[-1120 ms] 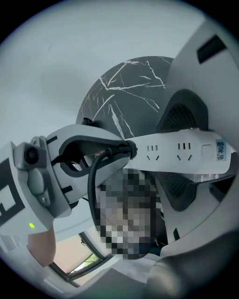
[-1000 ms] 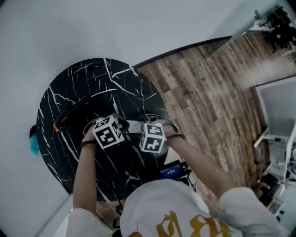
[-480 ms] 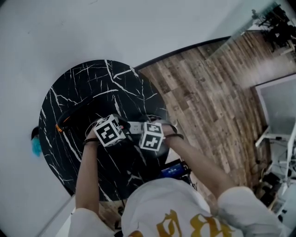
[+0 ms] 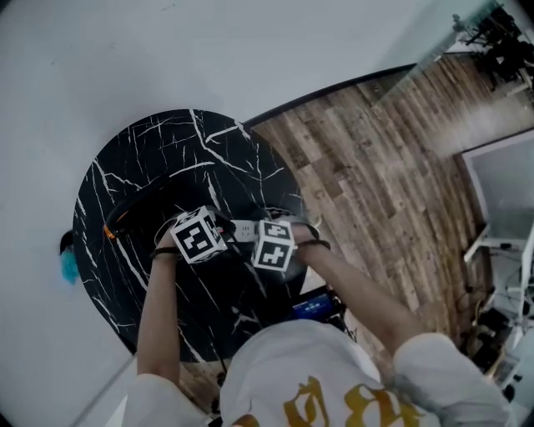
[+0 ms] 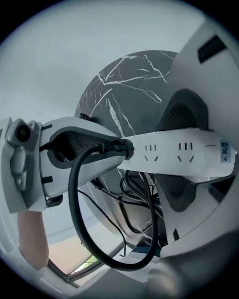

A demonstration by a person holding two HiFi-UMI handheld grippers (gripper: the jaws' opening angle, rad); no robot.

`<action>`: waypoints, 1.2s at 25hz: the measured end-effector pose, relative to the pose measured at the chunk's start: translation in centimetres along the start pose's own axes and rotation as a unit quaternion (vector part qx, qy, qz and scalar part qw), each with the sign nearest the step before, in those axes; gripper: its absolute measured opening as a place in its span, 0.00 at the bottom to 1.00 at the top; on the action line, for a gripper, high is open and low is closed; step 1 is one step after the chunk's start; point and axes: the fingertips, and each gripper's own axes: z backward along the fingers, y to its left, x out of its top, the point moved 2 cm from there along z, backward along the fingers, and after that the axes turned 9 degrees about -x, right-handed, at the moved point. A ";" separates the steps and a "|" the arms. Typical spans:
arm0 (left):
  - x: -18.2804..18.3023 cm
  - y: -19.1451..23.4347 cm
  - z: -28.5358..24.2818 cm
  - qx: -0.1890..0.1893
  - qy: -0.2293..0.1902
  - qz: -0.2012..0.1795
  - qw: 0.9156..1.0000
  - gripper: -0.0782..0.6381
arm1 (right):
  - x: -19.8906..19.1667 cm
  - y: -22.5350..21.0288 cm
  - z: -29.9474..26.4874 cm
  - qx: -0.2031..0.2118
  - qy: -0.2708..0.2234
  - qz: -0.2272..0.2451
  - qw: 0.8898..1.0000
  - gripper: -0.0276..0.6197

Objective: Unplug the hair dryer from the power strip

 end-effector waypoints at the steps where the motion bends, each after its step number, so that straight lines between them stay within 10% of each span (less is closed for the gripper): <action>1: 0.0 -0.1 -0.1 0.021 0.000 -0.007 1.000 0.19 | 0.0 -0.1 0.0 0.003 0.001 -0.001 1.000 0.46; 4: -0.1 -0.5 -0.4 0.076 0.009 -0.019 0.997 0.18 | 0.1 0.0 0.0 0.010 0.007 -0.003 1.000 0.46; 10: 0.0 0.1 0.0 -0.006 -0.005 0.017 1.000 0.20 | 0.0 0.0 -0.2 0.001 0.004 0.011 1.000 0.46; 15: 0.2 -0.6 -0.3 0.070 0.025 -0.009 0.997 0.18 | 0.0 -0.1 0.0 0.007 0.010 0.006 1.000 0.46; 21: 0.1 0.0 0.1 0.004 -0.001 0.026 1.000 0.19 | 0.0 0.0 -0.1 -0.001 0.011 0.005 1.000 0.46; 26: 0.1 -0.5 -0.2 0.084 0.024 0.002 0.996 0.18 | 0.0 -0.1 -0.2 0.004 0.008 0.006 1.000 0.46; 30: 0.1 0.1 0.1 0.017 0.008 0.031 0.999 0.19 | 0.2 -0.1 -0.1 0.002 0.012 0.003 1.000 0.46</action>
